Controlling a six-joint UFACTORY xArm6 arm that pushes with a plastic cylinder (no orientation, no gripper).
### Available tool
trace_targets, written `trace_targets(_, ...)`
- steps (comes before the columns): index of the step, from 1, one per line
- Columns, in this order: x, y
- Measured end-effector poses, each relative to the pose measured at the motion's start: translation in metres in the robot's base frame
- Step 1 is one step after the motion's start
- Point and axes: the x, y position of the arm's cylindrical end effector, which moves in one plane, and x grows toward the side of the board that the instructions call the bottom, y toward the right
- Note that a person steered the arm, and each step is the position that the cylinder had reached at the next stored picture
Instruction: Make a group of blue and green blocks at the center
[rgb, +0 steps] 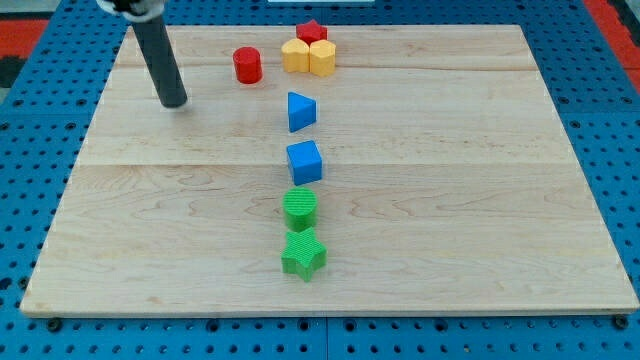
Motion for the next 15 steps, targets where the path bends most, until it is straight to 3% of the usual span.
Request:
trace_targets(1, -0.034, 0.063)
trace_targets(2, -0.04, 0.121)
trace_targets(3, 0.047, 0.094)
trace_targets(4, 0.186, 0.085)
trace_targets(5, 0.268, 0.092)
trace_targets(6, 0.293, 0.159)
trace_targets(7, 0.248, 0.137)
trace_targets(8, 0.232, 0.172)
trace_targets(10, 0.239, 0.195)
trace_targets(12, 0.141, 0.126)
trace_targets(14, 0.073, 0.122)
trace_targets(15, 0.136, 0.073)
